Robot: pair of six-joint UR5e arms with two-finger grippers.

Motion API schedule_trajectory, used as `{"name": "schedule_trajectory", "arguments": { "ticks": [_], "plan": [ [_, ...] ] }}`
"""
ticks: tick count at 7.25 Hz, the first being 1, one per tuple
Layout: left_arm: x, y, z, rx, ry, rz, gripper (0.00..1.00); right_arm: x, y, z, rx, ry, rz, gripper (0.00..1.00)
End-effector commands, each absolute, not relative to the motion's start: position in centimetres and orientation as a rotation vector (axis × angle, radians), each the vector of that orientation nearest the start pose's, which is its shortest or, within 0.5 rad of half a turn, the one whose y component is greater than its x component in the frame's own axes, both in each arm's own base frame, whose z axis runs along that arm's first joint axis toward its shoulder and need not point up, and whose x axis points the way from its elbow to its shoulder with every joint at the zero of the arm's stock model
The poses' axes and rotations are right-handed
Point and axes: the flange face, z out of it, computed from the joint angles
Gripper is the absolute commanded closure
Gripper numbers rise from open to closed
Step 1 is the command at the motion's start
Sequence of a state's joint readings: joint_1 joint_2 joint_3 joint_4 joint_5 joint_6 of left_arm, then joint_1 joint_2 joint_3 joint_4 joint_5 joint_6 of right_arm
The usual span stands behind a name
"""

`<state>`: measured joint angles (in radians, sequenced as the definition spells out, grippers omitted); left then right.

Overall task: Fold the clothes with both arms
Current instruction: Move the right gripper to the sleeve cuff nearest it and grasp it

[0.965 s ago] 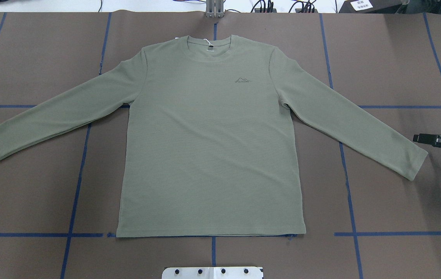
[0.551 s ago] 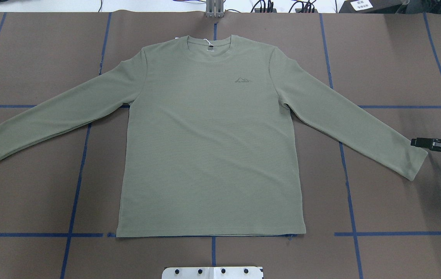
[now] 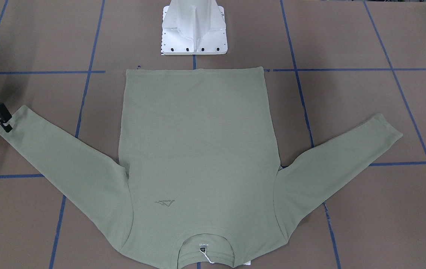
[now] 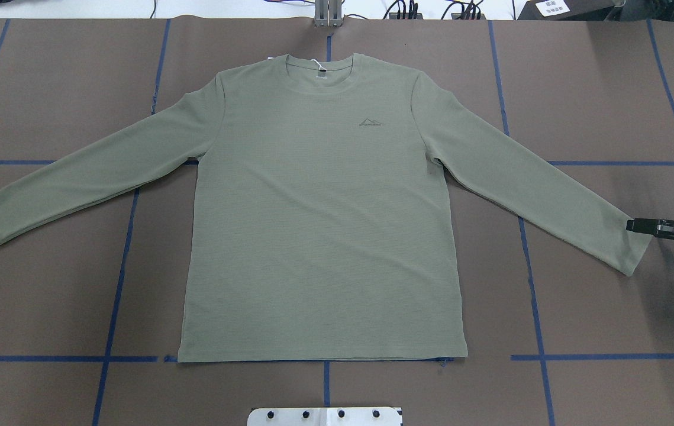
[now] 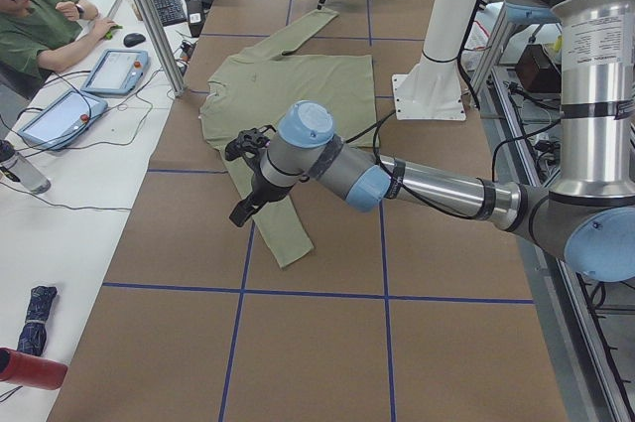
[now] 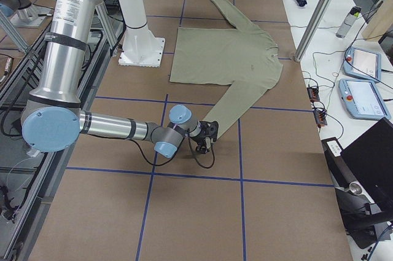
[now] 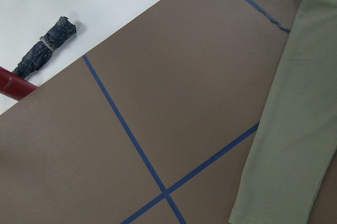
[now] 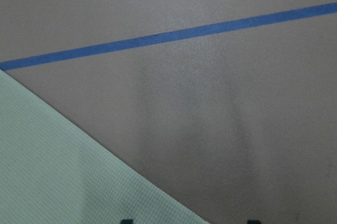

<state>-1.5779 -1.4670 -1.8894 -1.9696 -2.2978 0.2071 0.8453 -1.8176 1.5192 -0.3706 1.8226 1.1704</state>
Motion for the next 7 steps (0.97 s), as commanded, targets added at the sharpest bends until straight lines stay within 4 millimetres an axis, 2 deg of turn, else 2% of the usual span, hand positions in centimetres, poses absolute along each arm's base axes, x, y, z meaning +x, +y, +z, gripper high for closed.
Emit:
{"name": "schedule_trajectory", "arguments": {
  "ticks": [1, 2, 4, 5, 6, 7],
  "plan": [
    [-7.06, -46.29, 50.58, 0.660, 0.641, 0.408, 0.00, -19.08, -37.67, 67.36, 0.330, -0.865, 0.297, 0.23],
    [-7.06, -46.29, 50.58, 0.660, 0.641, 0.408, 0.00, -19.13, -37.73, 67.29, 0.330, -0.867, 0.300, 0.30],
    [-7.07, -46.34, 50.51, 0.662, 0.640, 0.410, 0.00, -19.13, -37.73, 67.29, 0.330, -0.867, 0.300, 0.52],
    [-6.99, -46.36, 50.59, 0.660, 0.641, 0.409, 0.00, -19.19, -37.80, 67.15, 0.330, -0.870, 0.302, 0.82],
    [-7.06, -46.34, 50.51, 0.662, 0.640, 0.408, 0.00, -19.24, -37.86, 67.09, 0.331, -0.871, 0.302, 1.00],
    [-7.07, -46.34, 50.51, 0.662, 0.640, 0.408, 0.00, -19.29, -37.89, 66.80, 0.333, -0.875, 0.300, 1.00]
  ]
}}
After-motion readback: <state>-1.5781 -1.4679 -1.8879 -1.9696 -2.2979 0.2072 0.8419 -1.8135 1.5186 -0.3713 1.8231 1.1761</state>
